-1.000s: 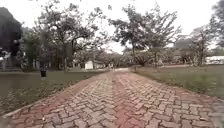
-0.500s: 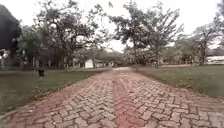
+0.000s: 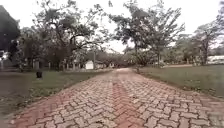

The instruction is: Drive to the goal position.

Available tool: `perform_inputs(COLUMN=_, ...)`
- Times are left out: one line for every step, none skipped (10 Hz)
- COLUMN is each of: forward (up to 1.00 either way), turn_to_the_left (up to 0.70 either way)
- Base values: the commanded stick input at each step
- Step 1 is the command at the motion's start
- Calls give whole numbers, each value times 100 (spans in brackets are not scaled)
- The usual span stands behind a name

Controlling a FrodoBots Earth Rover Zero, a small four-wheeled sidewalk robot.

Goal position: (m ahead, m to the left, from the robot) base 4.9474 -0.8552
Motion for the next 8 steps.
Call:
perform_inputs(forward=70, turn_to_the_left=-35)
perform_inputs(forward=70, turn_to_the_left=-33)
perform_inputs(forward=70, turn_to_the_left=-26)
perform_inputs(forward=70, turn_to_the_left=-19)
perform_inputs(forward=70, turn_to_the_left=-11)
perform_inputs(forward=70, turn_to_the_left=-4)
perform_inputs(forward=70, turn_to_the_left=0)
perform_inputs(forward=70, turn_to_the_left=0)
